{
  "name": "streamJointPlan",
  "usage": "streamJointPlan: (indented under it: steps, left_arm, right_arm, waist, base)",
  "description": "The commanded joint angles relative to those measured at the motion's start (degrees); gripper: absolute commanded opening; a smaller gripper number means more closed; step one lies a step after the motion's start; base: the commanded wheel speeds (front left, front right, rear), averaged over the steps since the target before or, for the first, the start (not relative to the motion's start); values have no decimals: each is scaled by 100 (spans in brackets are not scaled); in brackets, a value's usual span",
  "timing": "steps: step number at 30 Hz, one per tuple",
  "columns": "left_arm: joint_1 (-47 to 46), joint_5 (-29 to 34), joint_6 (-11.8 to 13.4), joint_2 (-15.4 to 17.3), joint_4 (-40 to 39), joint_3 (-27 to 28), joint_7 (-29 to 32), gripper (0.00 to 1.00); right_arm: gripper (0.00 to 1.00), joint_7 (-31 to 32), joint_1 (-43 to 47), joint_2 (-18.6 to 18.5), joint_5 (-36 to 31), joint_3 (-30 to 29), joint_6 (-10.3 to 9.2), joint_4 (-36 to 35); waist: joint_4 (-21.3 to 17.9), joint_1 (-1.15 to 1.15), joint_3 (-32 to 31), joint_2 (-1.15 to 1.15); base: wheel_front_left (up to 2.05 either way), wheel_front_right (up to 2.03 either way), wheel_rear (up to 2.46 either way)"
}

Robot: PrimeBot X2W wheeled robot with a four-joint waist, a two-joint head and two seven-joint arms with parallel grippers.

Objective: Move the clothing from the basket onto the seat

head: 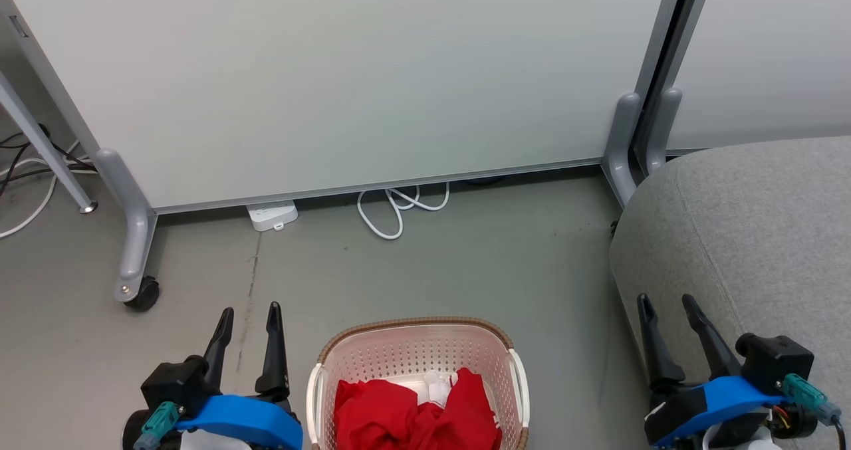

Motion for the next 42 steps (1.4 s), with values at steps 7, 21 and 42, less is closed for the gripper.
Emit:
streamJointPlan:
  steps: [7, 21, 42]
  left_arm:
    - [-101, 231, 37, 23, 18, -25, -114, 100]
    - [-112, 582, 98, 23, 112, -107, -254, 100]
    - [-203, 651, 26, 66, 385, -127, -249, 100]
  right_arm:
    - [100, -114, 0, -42, -341, -4, 13, 15]
    - [100, -250, 12, -46, -851, 6, 13, 43]
    - [100, -297, -146, -43, -698, 88, 9, 22]
  waist:
    - [10, 0, 2, 0]
    - [23, 0, 3, 0]
    - [-166, 0, 292, 0]
  base:
    - [0, 0, 0]
    - [0, 0, 0]
    - [0, 0, 0]
